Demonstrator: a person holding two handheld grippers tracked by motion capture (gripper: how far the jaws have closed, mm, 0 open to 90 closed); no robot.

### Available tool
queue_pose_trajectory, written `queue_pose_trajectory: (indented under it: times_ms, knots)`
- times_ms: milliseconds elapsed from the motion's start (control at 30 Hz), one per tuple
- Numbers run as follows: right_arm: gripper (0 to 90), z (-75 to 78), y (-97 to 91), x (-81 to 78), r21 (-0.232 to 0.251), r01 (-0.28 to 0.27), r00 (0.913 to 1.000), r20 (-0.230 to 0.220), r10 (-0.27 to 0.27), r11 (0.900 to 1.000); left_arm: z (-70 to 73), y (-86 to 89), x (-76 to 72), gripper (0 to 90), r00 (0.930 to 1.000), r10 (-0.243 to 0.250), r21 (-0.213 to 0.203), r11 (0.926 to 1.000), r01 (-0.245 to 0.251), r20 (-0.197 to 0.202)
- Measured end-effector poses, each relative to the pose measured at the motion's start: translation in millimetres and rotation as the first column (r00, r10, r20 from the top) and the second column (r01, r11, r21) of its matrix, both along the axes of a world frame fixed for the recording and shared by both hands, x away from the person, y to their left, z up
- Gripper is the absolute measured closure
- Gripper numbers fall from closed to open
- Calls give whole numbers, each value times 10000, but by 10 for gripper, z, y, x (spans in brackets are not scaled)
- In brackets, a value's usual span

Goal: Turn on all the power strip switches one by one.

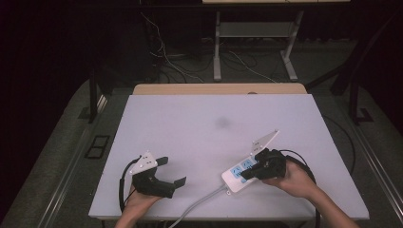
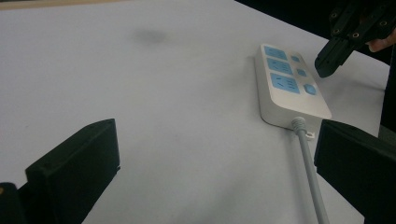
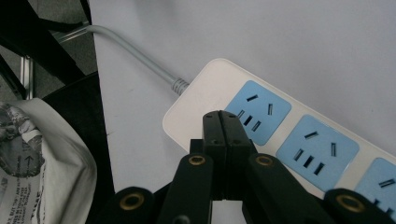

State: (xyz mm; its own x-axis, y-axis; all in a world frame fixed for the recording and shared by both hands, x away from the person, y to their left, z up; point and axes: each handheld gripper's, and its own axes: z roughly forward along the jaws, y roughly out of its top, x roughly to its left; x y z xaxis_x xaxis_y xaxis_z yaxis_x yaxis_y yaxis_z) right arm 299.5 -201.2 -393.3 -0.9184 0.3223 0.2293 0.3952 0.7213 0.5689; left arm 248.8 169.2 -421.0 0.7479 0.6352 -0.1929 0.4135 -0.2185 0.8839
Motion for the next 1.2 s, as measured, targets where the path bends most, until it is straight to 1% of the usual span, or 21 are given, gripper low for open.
queue_pose_trajectory:
  times_ms: [167,233,400,467,567,700,767,1000,1067,1200]
  knots:
    - [900,-29,12,30,-76,45,10000,-86,-46,10000,0,2,0,0,10000,1,-2,10000,-1,5]
    - [900,-50,22,40,-143,-56,10000,-83,54,9999,0,2,1,0,10000,7,7,10000,-7,3]
    - [900,-104,52,50,-383,-73,9996,-284,62,9992,0,8,3,0,10000,22,-5,10000,-22,-2]
    - [900,-119,63,51,-448,-132,9995,-284,119,9989,0,10,2,0,10000,34,-1,10000,-34,-3]
    - [900,-124,67,53,-423,-185,9994,-293,172,9989,1,9,2,0,10000,37,-3,10000,-37,-1]
    - [900,-128,52,58,-407,-116,9993,-366,101,9991,0,5,2,0,10000,22,14,10000,-22,-6]
    - [900,-130,46,56,-436,-115,9995,-313,101,9990,0,4,0,0,10000,22,1,10000,-22,-4]
    - [900,-154,25,48,-230,-60,9997,-251,54,9997,-3,-1,2,0,10000,-6,42,10000,6,-2]
    - [900,-155,25,44,-241,-39,9997,-231,33,9997,-4,-4,3,0,10000,-8,56,10000,8,-12]
    - [900,-163,26,57,-243,-48,9995,-311,41,9997,0,-5,0,0,10000,39,78,10000,-40,31]
